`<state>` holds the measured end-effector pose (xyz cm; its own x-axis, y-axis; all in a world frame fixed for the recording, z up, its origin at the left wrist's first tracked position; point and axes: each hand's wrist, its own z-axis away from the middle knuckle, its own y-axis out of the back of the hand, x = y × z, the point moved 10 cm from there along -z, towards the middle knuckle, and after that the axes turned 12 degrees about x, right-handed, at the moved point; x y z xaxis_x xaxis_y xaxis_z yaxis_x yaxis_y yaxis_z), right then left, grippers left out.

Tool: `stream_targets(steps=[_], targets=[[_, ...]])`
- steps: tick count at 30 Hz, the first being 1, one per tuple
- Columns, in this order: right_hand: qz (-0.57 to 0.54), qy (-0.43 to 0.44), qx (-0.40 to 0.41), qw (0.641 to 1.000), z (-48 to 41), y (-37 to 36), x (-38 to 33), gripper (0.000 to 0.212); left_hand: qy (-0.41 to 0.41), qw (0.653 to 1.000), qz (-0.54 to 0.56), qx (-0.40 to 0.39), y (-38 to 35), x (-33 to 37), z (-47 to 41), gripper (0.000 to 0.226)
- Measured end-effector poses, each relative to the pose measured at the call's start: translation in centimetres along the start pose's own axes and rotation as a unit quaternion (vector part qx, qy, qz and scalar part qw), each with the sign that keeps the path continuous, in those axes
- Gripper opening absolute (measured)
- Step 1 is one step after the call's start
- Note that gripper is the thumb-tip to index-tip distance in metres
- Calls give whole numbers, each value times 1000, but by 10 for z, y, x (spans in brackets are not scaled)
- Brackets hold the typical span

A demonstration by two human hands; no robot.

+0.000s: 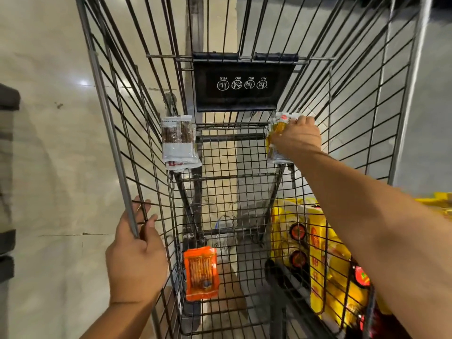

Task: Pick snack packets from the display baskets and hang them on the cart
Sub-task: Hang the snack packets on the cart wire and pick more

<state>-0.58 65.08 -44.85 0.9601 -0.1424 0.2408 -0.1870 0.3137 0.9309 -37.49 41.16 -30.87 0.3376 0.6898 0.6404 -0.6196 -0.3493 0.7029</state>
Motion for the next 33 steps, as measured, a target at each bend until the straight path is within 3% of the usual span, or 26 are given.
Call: stream_targets(steps=[2, 5, 8, 12, 14, 20, 24, 29, 33], targets=[[7, 30, -26, 999, 4, -4, -7, 92, 1, 1000, 3, 2, 0, 0, 2, 34], [-31, 52, -68, 996, 11, -12, -10, 87, 4, 1000, 8, 1, -1, 1, 2, 33], [-103, 43, -62, 992, 13, -13, -7, 76, 4, 1000, 9, 6, -1, -1, 0, 36], [-34, 88, -17, 995, 19, -17, -11, 73, 4, 1000, 7, 11, -1, -3, -1, 36], [-55, 110, 17, 992, 28, -15, -12, 73, 3, 1000, 10, 10, -2, -5, 0, 37], [-73, 115, 5, 991, 32, -15, -6, 61, 2, 1000, -4, 13, -2, -15, 0, 37], [-41, 160, 28, 986, 38, -13, -7, 61, -5, 1000, -5, 19, -1, -10, 1, 37], [-59, 123, -5, 991, 32, -14, -10, 62, -25, 999, -5, 24, -1, -7, 0, 38], [-57, 150, 5, 987, 46, -4, -14, 66, -21, 1000, 0, 20, 1, -5, -1, 34]])
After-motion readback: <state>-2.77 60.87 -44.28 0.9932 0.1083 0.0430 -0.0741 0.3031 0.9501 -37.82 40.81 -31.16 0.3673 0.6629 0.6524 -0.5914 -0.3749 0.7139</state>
